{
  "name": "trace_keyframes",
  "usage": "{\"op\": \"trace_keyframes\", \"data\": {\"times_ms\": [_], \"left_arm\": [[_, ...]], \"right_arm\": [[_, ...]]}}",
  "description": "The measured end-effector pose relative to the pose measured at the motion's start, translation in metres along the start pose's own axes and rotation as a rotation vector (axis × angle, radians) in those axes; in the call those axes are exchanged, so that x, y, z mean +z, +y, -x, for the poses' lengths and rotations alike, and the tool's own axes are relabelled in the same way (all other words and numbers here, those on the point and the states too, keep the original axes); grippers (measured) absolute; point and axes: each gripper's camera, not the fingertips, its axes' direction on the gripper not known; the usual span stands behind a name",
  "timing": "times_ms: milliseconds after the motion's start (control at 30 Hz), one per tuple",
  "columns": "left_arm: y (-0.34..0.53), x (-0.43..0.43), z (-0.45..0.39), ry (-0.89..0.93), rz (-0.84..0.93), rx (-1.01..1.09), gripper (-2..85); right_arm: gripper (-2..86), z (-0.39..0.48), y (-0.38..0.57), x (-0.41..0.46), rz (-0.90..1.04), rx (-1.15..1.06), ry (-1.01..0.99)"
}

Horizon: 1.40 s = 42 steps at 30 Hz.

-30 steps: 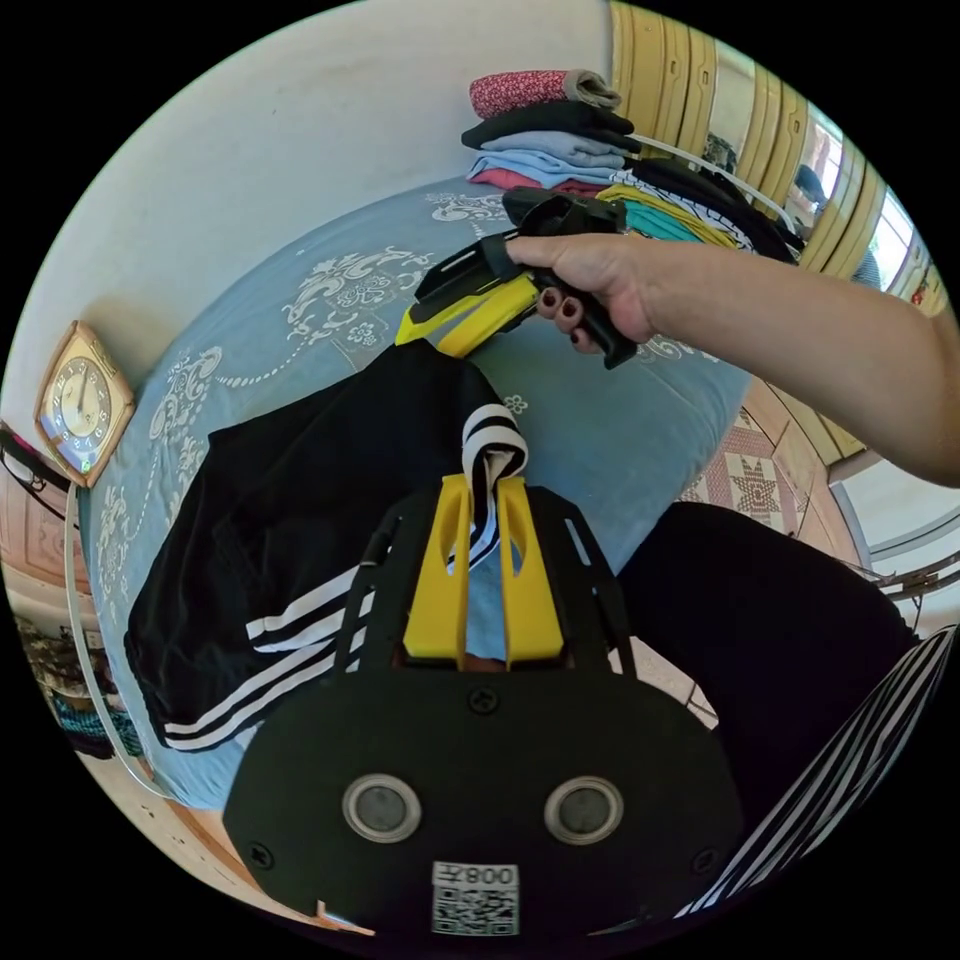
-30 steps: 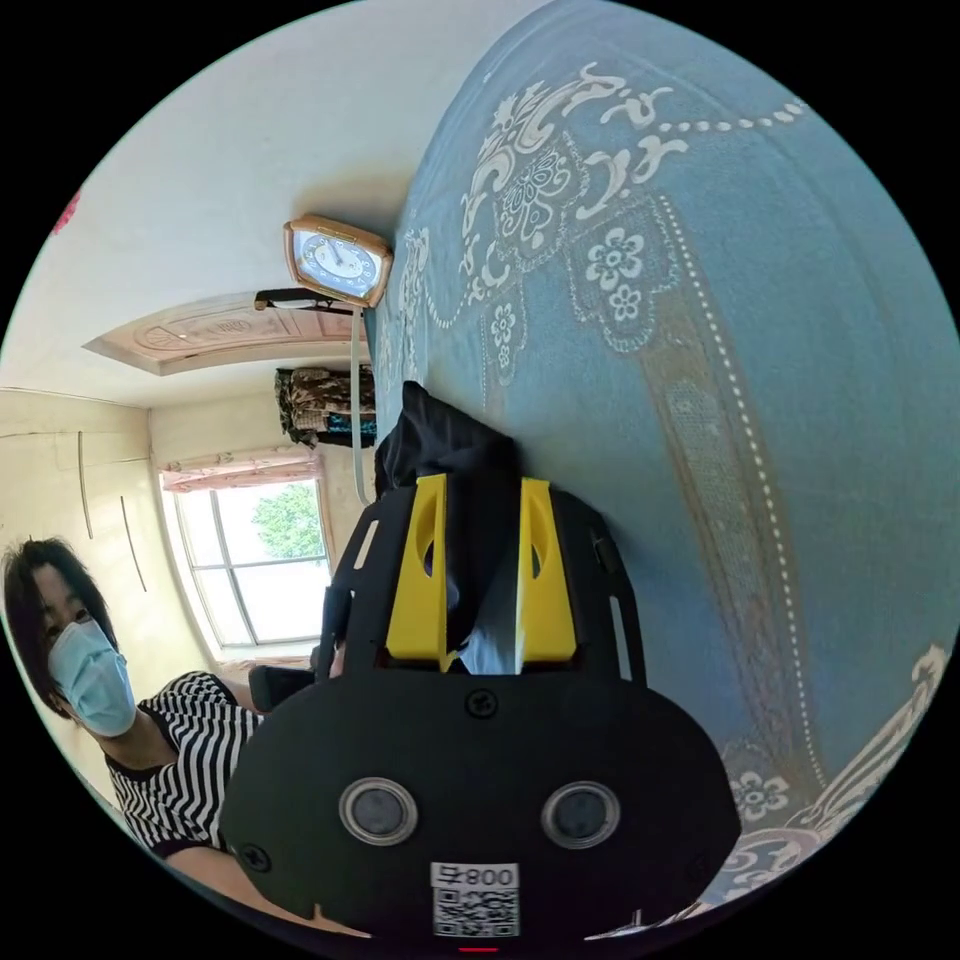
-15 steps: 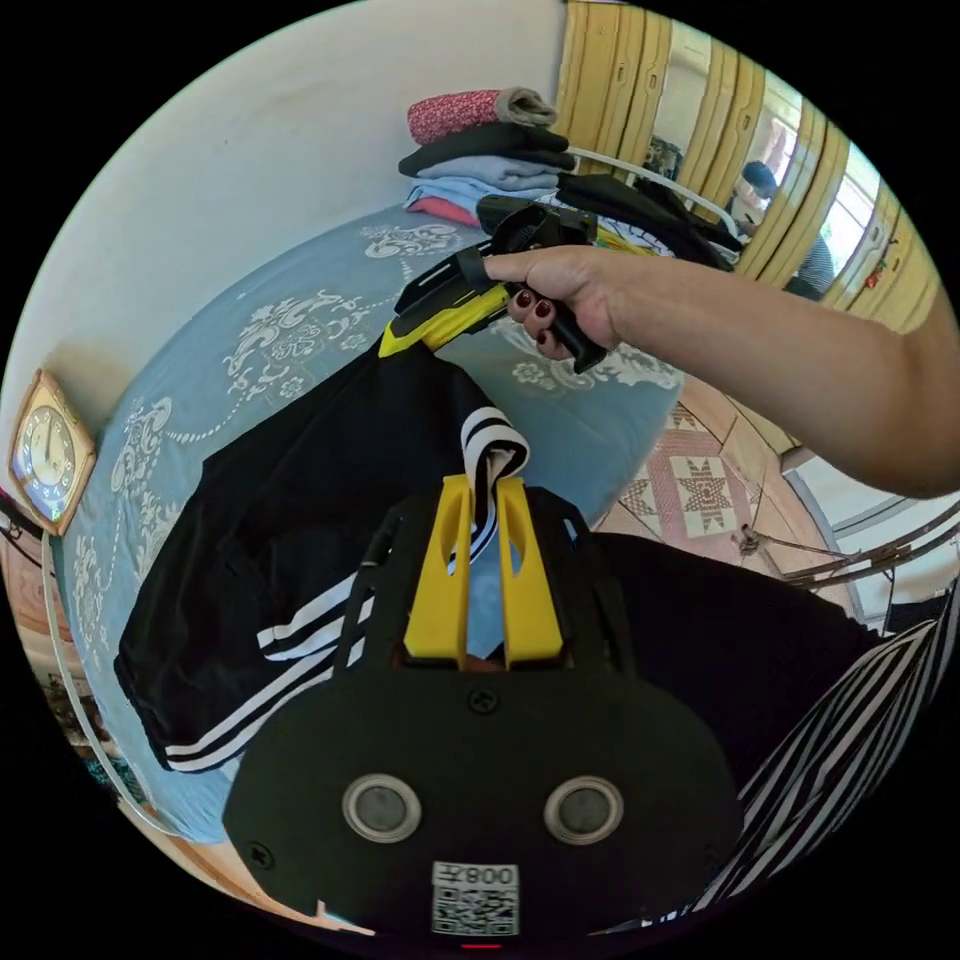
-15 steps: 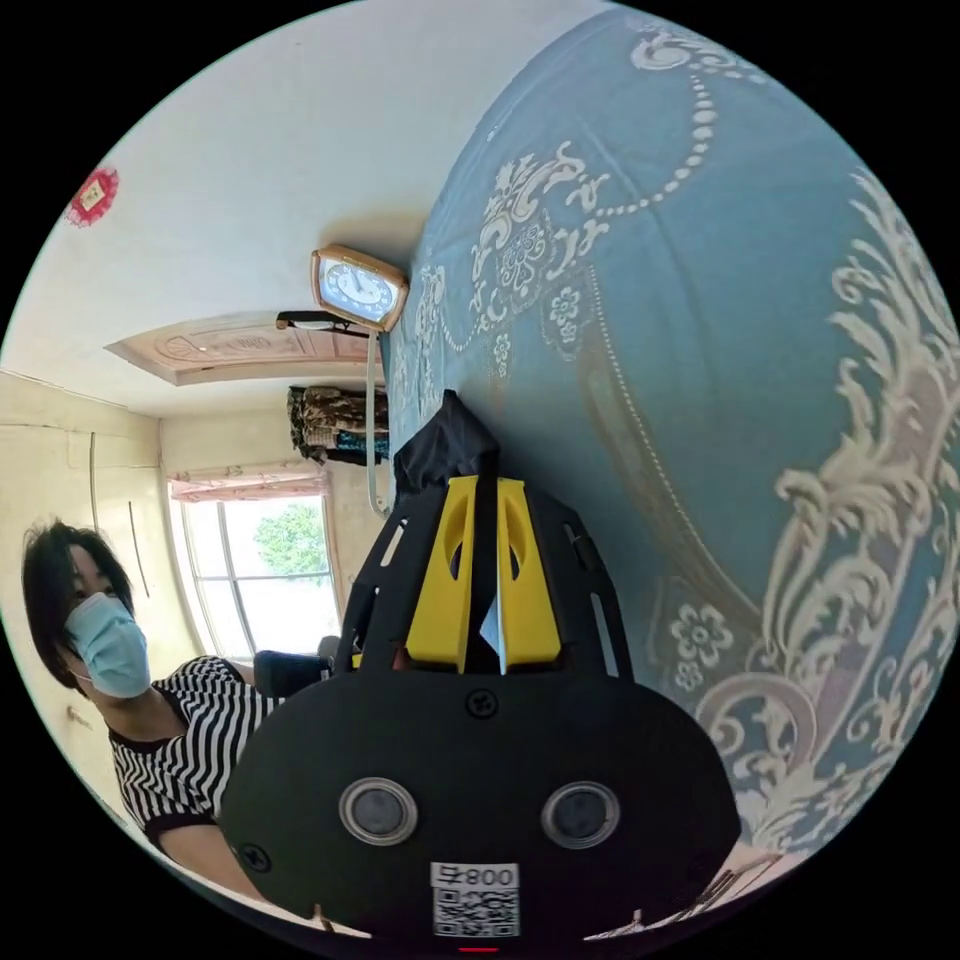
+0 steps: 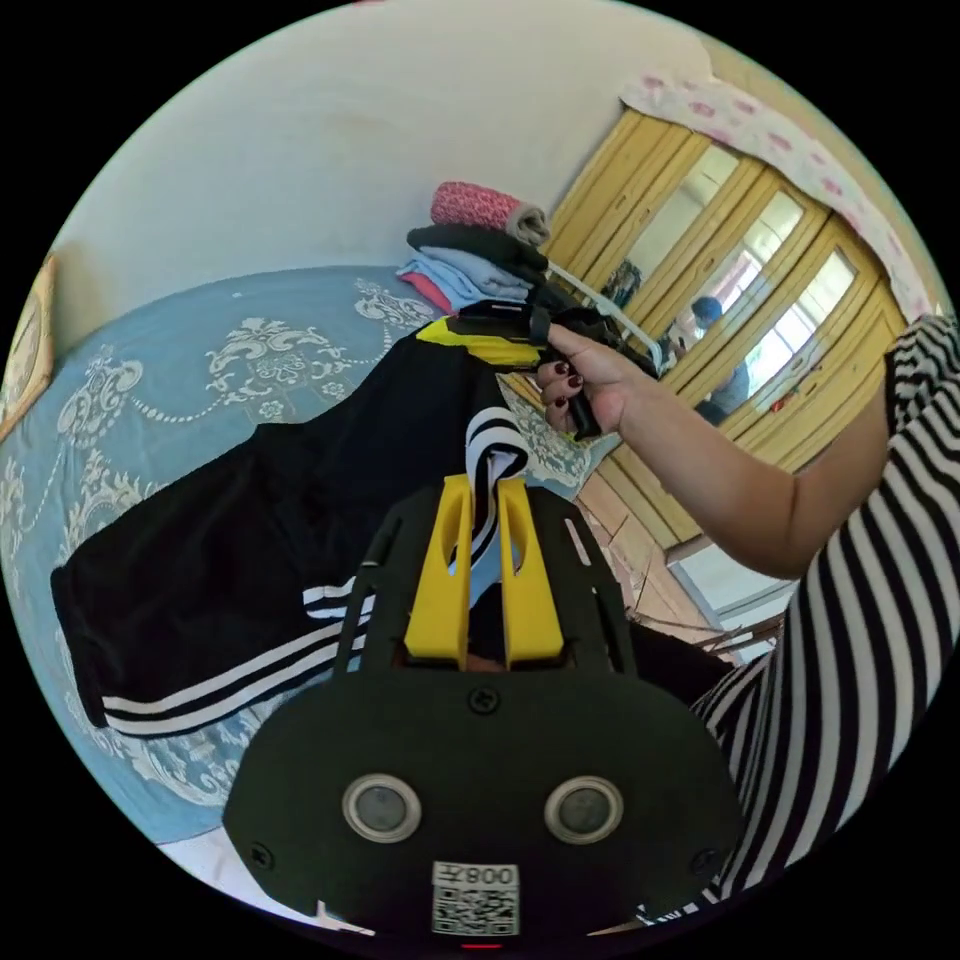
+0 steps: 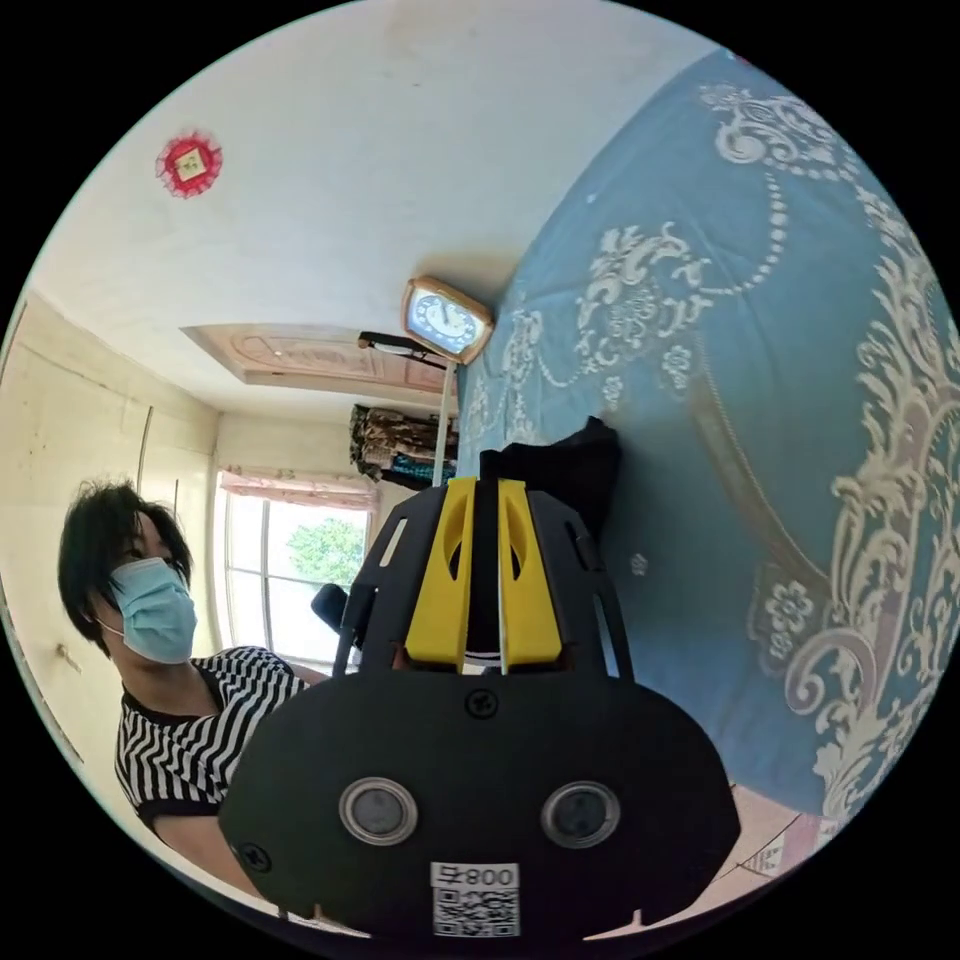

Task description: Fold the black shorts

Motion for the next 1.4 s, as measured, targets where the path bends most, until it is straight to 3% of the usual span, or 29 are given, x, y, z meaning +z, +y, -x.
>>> {"op": "trace_keyframes", "data": {"times_ms": [267,567,967,1100,1300,1400], "left_arm": [[0.069,-0.116,0.125,0.095,-0.29,-0.332,3.5],[0.169,-0.168,0.243,0.14,-0.478,-0.741,4.2],[0.234,-0.189,0.331,0.133,-0.57,-0.965,4.9],[0.247,-0.186,0.352,0.165,-0.578,-1.03,5.5],[0.253,-0.192,0.365,0.185,-0.6,-1.045,6.3],[0.254,-0.202,0.359,0.106,-0.591,-1.048,5.7]], "right_arm": [[2.3,0.08,-0.039,0.122,0.189,-0.203,-0.101],[2.4,0.1,-0.063,0.27,0.43,-0.196,-0.038],[6.1,0.101,-0.074,0.398,0.643,-0.171,0.116],[7.5,0.097,-0.075,0.412,0.676,-0.157,0.096],[6.4,0.117,-0.063,0.376,0.604,-0.327,0.132],[3.0,0.115,-0.043,0.346,0.542,-0.394,0.202]]}}
